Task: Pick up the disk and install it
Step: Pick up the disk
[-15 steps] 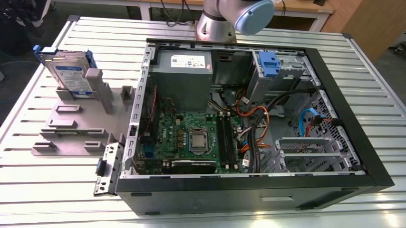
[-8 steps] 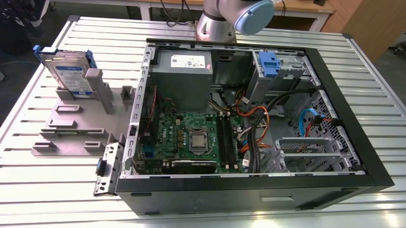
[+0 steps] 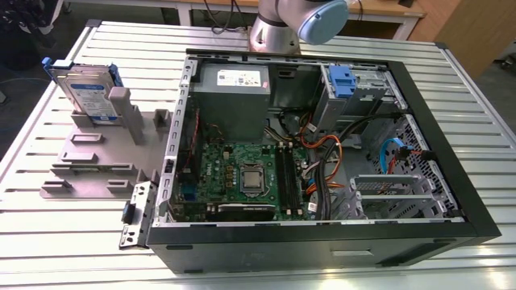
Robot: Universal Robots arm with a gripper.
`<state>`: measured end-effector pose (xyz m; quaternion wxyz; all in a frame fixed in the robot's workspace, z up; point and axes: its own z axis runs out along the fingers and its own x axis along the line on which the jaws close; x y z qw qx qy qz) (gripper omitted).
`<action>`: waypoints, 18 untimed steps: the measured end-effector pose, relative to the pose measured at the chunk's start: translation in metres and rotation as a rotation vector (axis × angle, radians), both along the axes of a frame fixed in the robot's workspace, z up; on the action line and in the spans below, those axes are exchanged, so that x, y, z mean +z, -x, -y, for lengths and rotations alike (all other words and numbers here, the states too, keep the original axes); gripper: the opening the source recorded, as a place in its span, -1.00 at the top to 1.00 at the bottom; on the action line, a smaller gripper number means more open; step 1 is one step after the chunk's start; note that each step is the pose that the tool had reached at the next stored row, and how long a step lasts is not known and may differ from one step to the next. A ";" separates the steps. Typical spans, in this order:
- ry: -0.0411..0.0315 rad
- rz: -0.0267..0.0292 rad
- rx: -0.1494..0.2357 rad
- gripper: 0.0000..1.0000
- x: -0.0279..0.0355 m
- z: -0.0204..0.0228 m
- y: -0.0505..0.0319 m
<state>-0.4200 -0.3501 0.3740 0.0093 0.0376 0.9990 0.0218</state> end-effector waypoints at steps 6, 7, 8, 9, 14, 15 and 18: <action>-0.0001 0.0001 0.066 0.79 -0.0001 0.0000 0.0000; 0.0000 0.0001 0.080 0.79 -0.0001 0.0000 0.0001; 0.0000 0.0001 0.092 0.79 -0.0001 0.0000 0.0000; 0.0000 0.0000 0.105 0.79 -0.0001 0.0000 0.0000; 0.0000 0.0000 0.158 0.79 -0.0001 0.0000 0.0000; 0.0000 0.0000 0.166 0.79 -0.0001 0.0000 0.0000; 0.0000 0.0000 0.186 0.79 -0.0001 0.0000 0.0000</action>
